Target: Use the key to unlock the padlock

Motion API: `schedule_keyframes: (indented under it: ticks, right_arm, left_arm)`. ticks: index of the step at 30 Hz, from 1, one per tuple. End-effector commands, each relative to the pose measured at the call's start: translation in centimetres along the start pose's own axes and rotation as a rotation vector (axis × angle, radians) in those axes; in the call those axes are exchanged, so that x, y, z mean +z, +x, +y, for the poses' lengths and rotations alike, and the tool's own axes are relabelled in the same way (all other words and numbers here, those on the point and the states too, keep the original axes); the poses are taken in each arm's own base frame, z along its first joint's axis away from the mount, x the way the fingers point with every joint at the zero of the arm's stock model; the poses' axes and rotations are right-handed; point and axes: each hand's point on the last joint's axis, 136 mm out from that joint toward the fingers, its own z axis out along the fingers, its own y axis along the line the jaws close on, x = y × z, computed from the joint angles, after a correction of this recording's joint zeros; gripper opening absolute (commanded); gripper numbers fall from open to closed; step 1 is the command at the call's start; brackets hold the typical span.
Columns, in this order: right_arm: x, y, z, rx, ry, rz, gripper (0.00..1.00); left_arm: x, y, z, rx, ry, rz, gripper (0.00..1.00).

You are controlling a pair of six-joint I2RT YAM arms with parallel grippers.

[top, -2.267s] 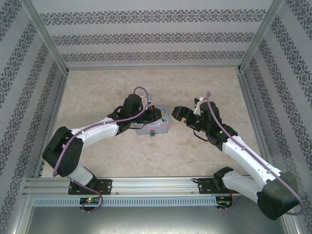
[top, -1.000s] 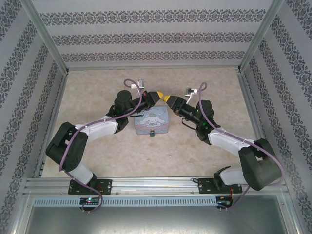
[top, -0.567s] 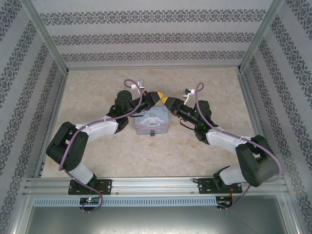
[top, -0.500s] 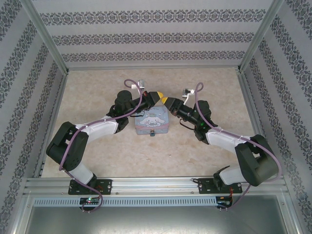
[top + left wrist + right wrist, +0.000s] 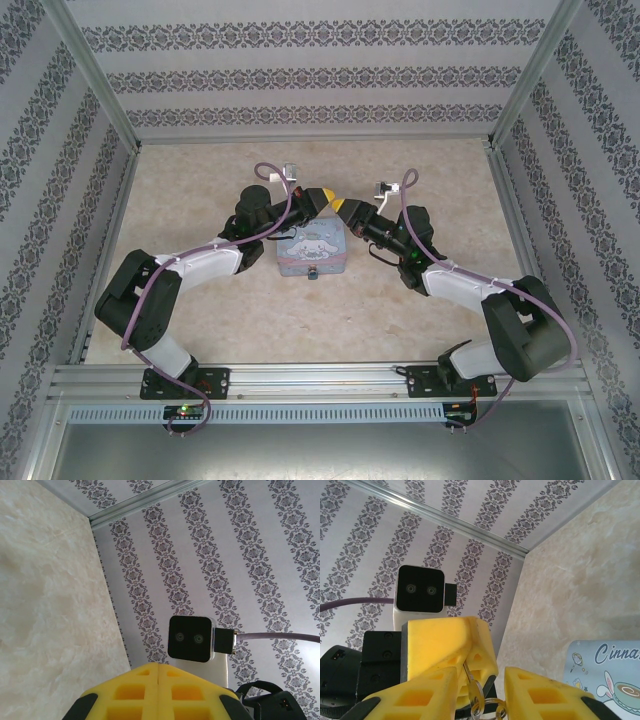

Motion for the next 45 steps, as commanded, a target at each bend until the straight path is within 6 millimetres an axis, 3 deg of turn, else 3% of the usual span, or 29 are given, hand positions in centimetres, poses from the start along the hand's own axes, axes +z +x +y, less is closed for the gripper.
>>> schedule_keyframes:
  ticks: [1,14,22,34,35,37,39,43,45]
  right_arm:
    - [0.0,-0.6,1.3,-0.025,-0.053,-0.016,0.31]
    - [-0.2,-0.5,0.7,-0.017,-0.042,-0.016,0.18]
    - [-0.6,-0.2,0.0,-0.010,-0.028,-0.013,0.01]
    - [-0.9,0.2,-0.8,-0.001,-0.013,-0.007,0.00]
    - [-0.9,0.2,-0.8,0.000,-0.016,-0.005,0.01]
    - [-0.9,0.2,-0.7,0.002,-0.018,-0.002,0.20]
    - [-0.8,0.4,-0.6,0.002,-0.023,0.003,0.26]
    - [-0.5,0.7,-0.4,-0.002,-0.028,0.007,0.27]
    - [-0.4,0.8,-0.2,-0.005,-0.033,0.011,0.37]
  left_arm:
    - [-0.1,-0.7,-1.1,0.025,0.055,-0.017,0.00]
    - [-0.3,-0.7,-1.0,0.024,0.050,-0.024,0.00]
    - [-0.4,-0.8,-1.0,0.028,0.044,-0.035,0.00]
    - [-0.5,-1.1,-1.2,0.030,0.042,-0.048,0.00]
    - [-0.5,-1.2,-1.2,0.029,0.041,-0.052,0.00]
    - [-0.5,-1.2,-1.3,0.029,0.043,-0.051,0.00]
    - [-0.5,-1.2,-1.3,0.028,0.043,-0.051,0.00]
    - [-0.5,-1.2,-1.2,0.026,0.043,-0.051,0.00]
    - [-0.5,-1.1,-1.1,0.024,0.042,-0.051,0.00]
